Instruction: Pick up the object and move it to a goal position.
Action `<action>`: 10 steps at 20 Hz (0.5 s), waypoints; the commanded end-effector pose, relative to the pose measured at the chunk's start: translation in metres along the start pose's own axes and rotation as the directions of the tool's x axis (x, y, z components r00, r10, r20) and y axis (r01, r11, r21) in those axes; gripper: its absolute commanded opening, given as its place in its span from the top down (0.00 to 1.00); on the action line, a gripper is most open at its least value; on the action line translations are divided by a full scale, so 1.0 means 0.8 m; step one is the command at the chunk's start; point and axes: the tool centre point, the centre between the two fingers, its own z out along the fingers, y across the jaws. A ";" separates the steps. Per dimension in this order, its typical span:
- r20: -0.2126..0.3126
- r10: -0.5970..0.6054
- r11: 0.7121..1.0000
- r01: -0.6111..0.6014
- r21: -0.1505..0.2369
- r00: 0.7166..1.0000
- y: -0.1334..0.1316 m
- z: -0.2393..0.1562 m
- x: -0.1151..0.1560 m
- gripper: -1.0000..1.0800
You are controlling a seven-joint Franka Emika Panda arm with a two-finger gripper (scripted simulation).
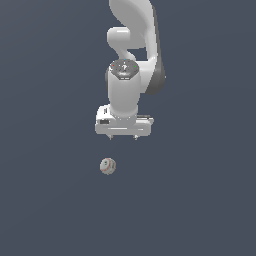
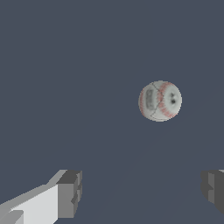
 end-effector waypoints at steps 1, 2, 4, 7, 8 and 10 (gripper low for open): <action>0.000 0.000 1.000 0.000 0.000 1.000 0.000 0.000 0.000 0.04; -0.001 -0.001 1.000 0.001 0.000 1.000 -0.001 -0.001 0.000 0.04; -0.008 -0.013 1.000 0.013 0.004 1.000 -0.008 -0.006 0.003 0.04; -0.030 -0.046 0.999 0.047 0.013 0.998 -0.029 -0.021 0.010 0.04; -0.036 -0.055 0.998 0.055 0.015 0.998 -0.035 -0.024 0.012 0.04; -0.041 -0.062 0.998 0.063 0.017 0.997 -0.040 -0.028 0.013 0.04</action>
